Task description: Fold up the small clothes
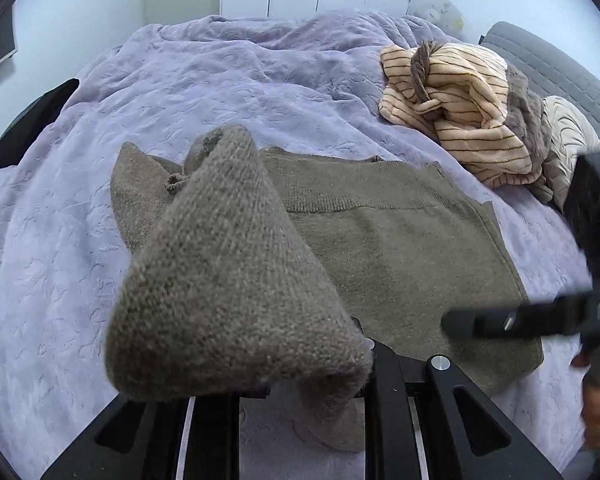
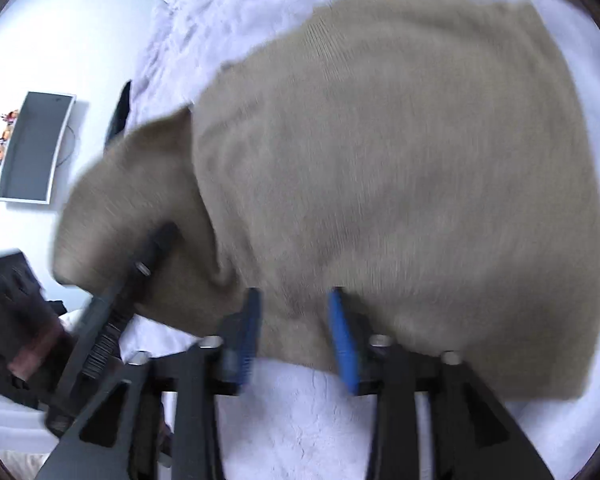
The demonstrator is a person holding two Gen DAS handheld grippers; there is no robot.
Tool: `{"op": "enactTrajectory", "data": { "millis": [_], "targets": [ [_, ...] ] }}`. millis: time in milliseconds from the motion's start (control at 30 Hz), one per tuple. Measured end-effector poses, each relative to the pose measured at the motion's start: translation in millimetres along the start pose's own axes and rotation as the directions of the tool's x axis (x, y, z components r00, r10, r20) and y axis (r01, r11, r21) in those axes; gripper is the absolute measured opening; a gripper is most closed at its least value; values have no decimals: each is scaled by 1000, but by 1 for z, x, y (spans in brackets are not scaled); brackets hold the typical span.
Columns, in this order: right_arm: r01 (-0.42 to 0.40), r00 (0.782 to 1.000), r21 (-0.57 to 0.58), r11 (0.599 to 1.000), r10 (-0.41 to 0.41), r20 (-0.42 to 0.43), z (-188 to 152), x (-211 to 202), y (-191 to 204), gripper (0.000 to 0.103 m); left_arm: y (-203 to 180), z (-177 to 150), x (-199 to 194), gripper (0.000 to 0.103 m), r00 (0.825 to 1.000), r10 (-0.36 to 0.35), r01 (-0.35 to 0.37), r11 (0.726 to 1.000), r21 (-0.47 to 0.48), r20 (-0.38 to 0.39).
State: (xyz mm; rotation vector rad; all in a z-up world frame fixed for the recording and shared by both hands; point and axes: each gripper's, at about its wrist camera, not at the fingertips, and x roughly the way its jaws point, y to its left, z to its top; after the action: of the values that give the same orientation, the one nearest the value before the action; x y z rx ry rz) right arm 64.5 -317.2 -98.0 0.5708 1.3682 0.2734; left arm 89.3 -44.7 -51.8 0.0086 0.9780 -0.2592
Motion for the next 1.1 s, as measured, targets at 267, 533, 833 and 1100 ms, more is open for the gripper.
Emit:
{"op": "enactTrajectory", "data": {
  "millis": [267, 533, 833, 1100],
  "targets": [
    [-154, 956, -274, 949, 73, -283, 113, 29, 130, 103, -12, -8, 4, 20, 999, 35, -37, 994, 105, 22],
    [-45, 844, -484, 874, -226, -486, 136, 122, 214, 103, -18, -15, 4, 20, 998, 44, -52, 983, 179, 46],
    [140, 686, -777, 613, -626, -371, 104, 181, 250, 102, -17, -15, 5, 20, 998, 46, -54, 979, 198, 46],
    [184, 844, -603, 776, -439, -307, 143, 131, 219, 18, -27, -5, -12, 20, 998, 23, -36, 978, 205, 65]
  ]
}}
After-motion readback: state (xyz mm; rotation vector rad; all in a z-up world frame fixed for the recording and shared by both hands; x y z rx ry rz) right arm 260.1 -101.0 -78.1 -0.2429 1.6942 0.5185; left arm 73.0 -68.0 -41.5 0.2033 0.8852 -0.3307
